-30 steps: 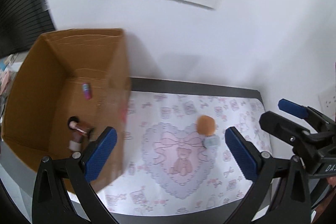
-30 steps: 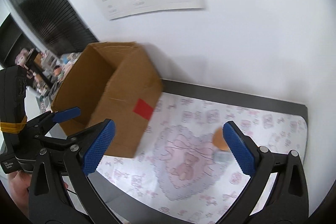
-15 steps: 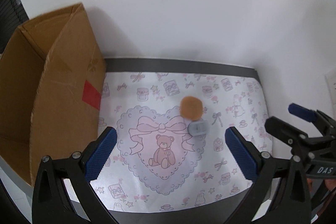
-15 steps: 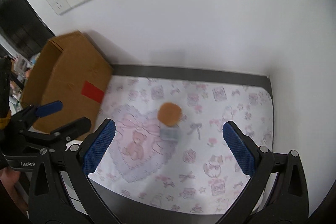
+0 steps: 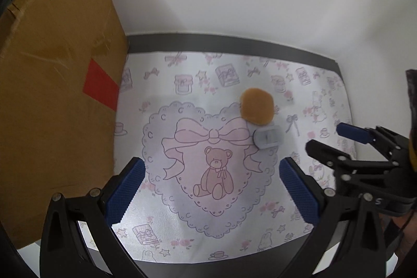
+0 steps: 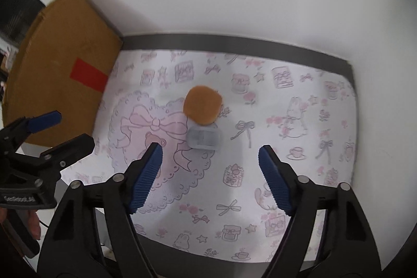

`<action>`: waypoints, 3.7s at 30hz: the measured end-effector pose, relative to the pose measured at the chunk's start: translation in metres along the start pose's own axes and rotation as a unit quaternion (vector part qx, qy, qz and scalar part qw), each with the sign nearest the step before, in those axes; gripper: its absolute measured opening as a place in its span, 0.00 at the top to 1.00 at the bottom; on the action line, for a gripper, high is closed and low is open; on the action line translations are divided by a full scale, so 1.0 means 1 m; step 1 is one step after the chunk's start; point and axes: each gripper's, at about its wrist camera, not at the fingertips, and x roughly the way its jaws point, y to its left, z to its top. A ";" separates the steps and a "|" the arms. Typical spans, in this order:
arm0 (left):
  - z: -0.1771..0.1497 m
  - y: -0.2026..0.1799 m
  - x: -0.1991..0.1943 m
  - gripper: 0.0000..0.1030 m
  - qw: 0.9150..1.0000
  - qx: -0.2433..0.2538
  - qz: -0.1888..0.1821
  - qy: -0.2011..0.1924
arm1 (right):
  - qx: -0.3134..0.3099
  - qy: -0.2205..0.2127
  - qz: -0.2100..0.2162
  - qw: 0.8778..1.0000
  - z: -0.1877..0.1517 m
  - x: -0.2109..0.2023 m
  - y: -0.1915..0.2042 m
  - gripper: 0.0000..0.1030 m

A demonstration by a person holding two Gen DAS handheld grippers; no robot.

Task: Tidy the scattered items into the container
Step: 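Move both tools back over the orange sponge and grey item on the mat, then close the left tool on the orange sponge while the right tool grasps the grey item, then carry the orange sponge with the left tool while the right tool carries the grey item over the box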

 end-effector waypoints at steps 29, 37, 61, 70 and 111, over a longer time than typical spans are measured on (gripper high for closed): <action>-0.003 0.025 0.092 0.00 0.996 -0.037 -0.008 0.084 | -0.186 0.127 -0.025 0.974 0.002 0.139 0.032 0.30; 0.006 0.006 0.098 0.00 0.996 -0.016 -0.016 0.087 | -0.148 0.125 -0.035 0.980 0.001 0.131 0.017 0.60; 0.065 -0.083 0.159 0.01 0.995 0.039 0.032 0.088 | 0.096 0.042 0.012 0.994 0.040 0.099 -0.126 0.62; 0.063 -0.093 0.168 0.16 0.991 0.075 0.068 0.088 | 0.093 0.042 0.013 0.995 0.045 0.100 -0.135 0.61; 0.012 -0.030 -0.052 0.50 0.998 0.043 0.016 -0.046 | 0.024 -0.057 0.029 0.998 0.022 -0.021 0.005 0.61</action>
